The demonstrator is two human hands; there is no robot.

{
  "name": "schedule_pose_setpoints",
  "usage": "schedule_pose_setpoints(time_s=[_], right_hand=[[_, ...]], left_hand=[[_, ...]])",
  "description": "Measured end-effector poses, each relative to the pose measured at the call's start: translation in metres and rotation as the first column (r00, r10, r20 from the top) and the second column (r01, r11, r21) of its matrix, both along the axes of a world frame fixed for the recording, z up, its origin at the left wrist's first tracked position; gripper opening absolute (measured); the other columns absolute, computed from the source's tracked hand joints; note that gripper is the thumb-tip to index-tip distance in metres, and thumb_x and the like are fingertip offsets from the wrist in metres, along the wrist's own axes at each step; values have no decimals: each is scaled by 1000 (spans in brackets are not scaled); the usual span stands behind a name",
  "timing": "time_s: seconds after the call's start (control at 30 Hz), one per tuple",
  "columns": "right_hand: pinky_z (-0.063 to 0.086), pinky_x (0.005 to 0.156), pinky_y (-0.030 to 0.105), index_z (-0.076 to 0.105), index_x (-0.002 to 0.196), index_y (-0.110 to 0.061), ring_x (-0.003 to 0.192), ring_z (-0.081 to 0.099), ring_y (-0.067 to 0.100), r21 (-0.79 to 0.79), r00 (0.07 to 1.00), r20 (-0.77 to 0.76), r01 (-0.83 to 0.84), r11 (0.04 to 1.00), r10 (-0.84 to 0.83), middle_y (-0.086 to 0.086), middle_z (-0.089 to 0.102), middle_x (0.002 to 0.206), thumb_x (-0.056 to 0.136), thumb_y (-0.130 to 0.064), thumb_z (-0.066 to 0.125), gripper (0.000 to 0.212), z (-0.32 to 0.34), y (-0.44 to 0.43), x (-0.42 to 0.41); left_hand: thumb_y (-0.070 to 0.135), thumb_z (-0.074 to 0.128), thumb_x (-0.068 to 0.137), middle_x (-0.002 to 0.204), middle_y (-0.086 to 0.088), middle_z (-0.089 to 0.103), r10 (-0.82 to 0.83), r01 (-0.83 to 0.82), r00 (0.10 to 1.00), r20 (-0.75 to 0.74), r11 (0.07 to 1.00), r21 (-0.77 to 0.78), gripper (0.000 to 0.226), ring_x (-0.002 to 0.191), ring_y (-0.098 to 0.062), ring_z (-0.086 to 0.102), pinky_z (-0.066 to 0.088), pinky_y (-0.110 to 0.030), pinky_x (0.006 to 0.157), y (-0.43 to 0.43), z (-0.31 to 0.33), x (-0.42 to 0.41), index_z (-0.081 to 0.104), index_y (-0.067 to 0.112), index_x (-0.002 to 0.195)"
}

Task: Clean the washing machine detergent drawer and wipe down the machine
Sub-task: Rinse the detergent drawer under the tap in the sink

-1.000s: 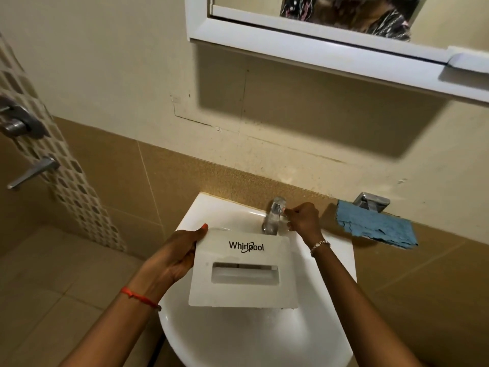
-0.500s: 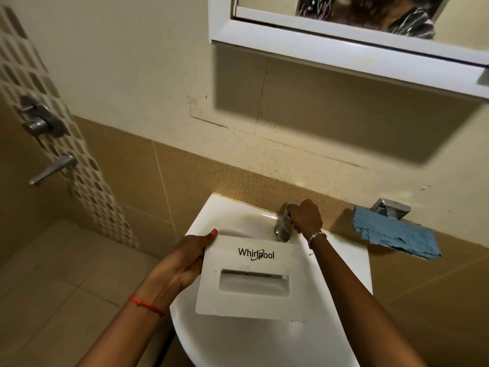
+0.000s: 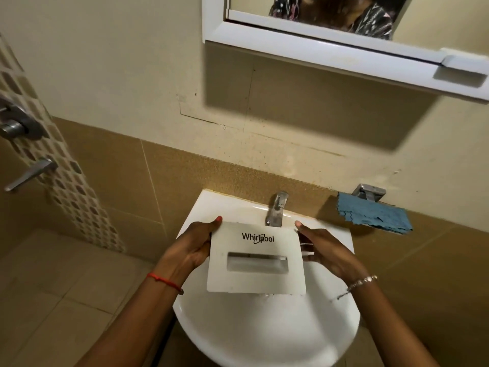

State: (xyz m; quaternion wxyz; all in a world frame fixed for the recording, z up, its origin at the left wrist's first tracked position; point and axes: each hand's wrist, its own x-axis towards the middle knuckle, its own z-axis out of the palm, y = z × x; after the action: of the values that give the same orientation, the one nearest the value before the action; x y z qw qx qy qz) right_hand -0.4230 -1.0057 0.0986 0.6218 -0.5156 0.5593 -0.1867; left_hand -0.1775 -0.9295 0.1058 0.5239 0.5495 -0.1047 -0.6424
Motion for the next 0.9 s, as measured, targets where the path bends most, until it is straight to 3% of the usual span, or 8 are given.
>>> schedule_pose_setpoints(time_s=[0.13,0.27,0.37,0.43,0.6,0.7,0.8,0.9], right_hand=[[52,80,40,66,97,-12,85,63,24,34,995,91,33,999,-36,10,71,95,83,-15,67,15,4,38,-11],[51,65,34,63,100,-10,75,66,22,-25,980,99,176,984,-172,8,74,85,76,4,69,29,1,54,-14],[53,59,30,64,93,-10,64,69,16,-42,960,122,257,966,-250,5,74,76,75,7,68,26,3,60,-17],[54,57,29,64,93,-8,63,69,16,-45,950,135,291,956,-283,6,74,75,75,8,68,25,5,61,-19],[55,52,24,66,86,-1,57,69,16,-27,914,162,382,924,-373,7,73,70,74,10,67,17,19,60,-18],[56,53,24,64,95,10,66,69,22,-21,876,196,454,891,-441,17,71,85,71,9,69,24,26,53,-15],[59,66,29,61,106,14,84,67,31,-7,843,227,503,864,-488,25,67,101,68,5,73,41,36,48,-12],[58,66,32,63,104,11,78,67,29,-2,819,265,528,849,-509,25,67,101,65,4,74,41,46,44,-9]], left_hand=[[13,48,95,88,-12,64,-47,47,999,15,999,-10,17,80,-21,61,50,-33,72,-3,0,-4,60,4,85],[13,48,95,84,-11,67,-136,136,991,16,990,-23,18,78,-21,61,50,-32,68,-4,5,-6,60,3,86],[12,50,94,68,-7,72,-220,221,974,47,975,-31,17,70,-20,67,54,-31,61,-6,9,-3,62,1,88],[7,54,91,69,-8,73,-275,280,956,101,959,-37,12,64,-17,70,57,-28,59,-8,12,-1,63,-1,93],[-9,48,89,74,-14,71,-324,333,938,122,940,-69,8,75,-23,69,55,-37,75,-11,26,-1,56,-9,90],[-15,43,88,71,-15,69,-325,334,940,106,940,-72,11,65,-24,69,51,-42,79,-14,34,0,52,-8,88],[-15,38,90,61,-13,70,-328,334,942,72,939,-89,16,53,-20,69,48,-42,81,-18,40,2,53,-9,88],[-15,34,90,64,-16,70,-315,317,949,33,943,-105,20,55,-23,69,42,-44,94,-19,46,3,53,-11,86]])
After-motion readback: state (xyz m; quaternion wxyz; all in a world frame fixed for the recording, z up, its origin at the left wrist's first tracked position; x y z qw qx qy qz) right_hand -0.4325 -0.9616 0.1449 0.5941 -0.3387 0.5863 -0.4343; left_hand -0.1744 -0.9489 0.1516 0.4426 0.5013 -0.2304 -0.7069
